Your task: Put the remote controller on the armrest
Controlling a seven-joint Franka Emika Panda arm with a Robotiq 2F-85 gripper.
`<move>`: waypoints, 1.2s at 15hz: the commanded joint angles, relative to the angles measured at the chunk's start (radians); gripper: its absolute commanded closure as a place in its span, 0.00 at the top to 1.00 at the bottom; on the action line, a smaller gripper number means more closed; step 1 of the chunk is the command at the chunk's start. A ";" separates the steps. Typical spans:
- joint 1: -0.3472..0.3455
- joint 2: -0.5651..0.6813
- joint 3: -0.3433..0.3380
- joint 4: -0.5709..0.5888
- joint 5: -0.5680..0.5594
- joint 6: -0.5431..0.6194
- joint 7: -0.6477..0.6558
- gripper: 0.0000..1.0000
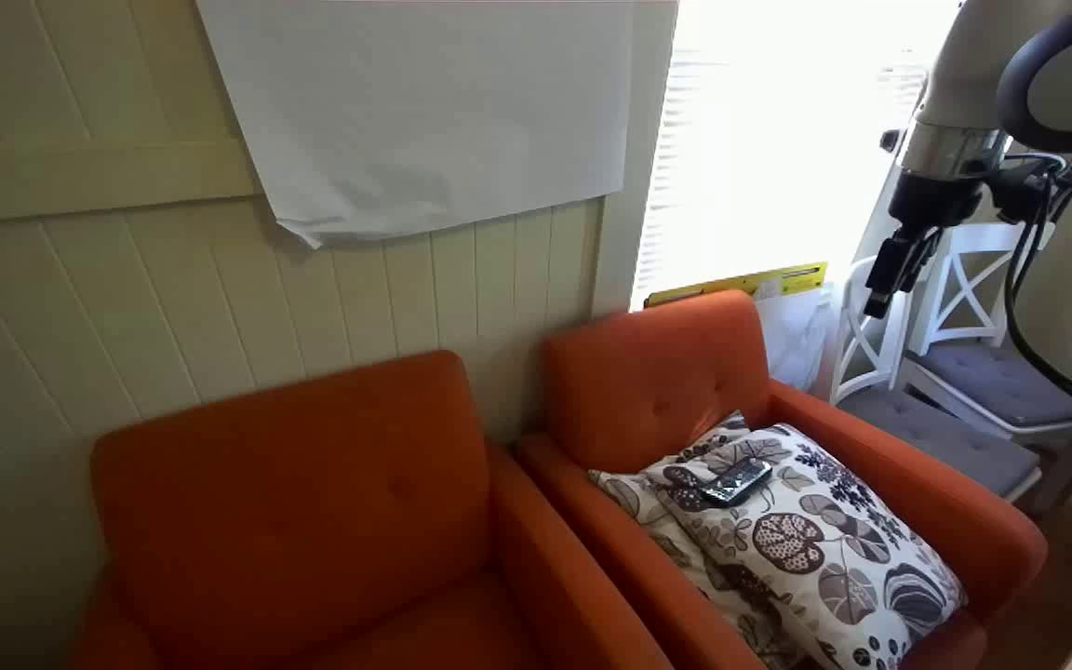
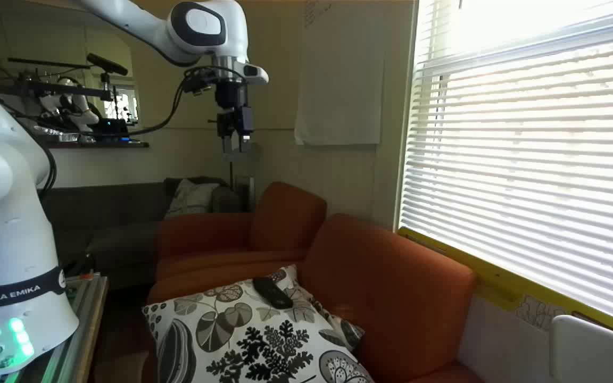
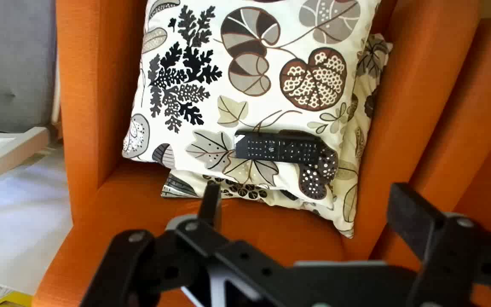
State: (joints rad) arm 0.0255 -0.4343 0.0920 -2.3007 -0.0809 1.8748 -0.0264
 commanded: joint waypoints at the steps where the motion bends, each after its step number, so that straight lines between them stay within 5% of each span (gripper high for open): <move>1: 0.013 0.001 -0.011 0.003 -0.005 -0.003 0.005 1.00; 8: 0.013 0.001 -0.011 0.003 -0.005 -0.003 0.005 1.00; 18: 0.068 0.322 -0.108 0.135 0.050 0.059 -0.600 1.00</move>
State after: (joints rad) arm 0.0819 -0.2278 0.0138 -2.2356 -0.0626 1.9145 -0.4654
